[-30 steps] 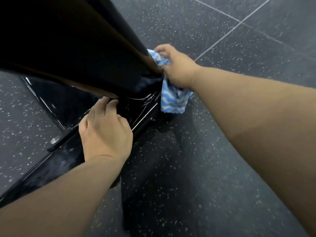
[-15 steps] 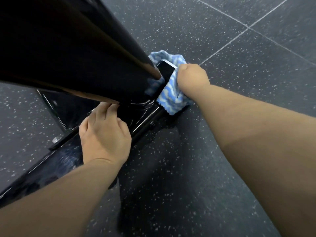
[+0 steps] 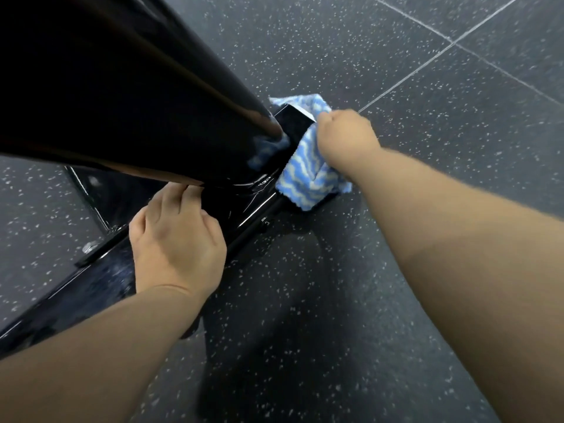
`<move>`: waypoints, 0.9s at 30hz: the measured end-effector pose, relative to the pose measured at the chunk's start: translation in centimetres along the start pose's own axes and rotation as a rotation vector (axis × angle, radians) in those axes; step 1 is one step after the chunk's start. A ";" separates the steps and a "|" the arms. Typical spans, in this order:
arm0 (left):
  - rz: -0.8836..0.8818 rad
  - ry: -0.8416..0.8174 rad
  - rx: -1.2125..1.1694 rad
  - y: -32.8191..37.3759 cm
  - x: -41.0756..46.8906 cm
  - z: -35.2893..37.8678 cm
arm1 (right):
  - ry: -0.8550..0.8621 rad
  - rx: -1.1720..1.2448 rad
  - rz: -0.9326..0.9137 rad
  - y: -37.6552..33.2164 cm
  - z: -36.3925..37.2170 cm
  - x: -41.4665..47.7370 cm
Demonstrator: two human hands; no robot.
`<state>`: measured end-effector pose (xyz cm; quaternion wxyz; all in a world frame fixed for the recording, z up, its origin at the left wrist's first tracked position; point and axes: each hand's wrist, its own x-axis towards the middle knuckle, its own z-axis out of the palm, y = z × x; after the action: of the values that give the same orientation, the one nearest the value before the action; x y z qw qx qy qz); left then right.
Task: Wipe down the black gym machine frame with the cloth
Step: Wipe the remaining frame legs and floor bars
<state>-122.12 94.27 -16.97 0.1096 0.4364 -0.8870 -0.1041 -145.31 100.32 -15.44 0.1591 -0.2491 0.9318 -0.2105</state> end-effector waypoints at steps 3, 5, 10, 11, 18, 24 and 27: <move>0.005 0.006 0.017 0.2 0.0 0.0 | 0.075 0.171 0.120 1.9 1.6 -2.9; 0.012 0.015 0.031 0.5 0.2 0.0 | 0.116 0.339 0.189 2.3 2.5 -3.5; 0.041 0.019 0.015 0.1 0.6 0.2 | 0.104 0.520 0.071 1.3 2.6 -1.7; 0.043 0.023 0.013 -0.2 0.5 0.3 | 0.087 0.484 0.020 1.1 2.8 -2.1; 0.098 -0.020 -0.035 -0.6 0.5 -0.1 | -0.136 0.039 -0.228 1.8 2.6 -6.9; 0.079 -0.464 0.097 0.3 -1.1 -1.8 | -0.337 -0.075 -0.035 -0.3 0.8 -10.0; 0.055 -0.628 -0.023 1.1 -3.0 -3.7 | -0.447 -0.041 0.007 -1.4 -0.2 -12.1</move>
<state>-120.13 96.98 -13.49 -0.1619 0.3576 -0.8877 -0.2408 -134.89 105.71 -12.31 0.3571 -0.2895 0.8784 -0.1308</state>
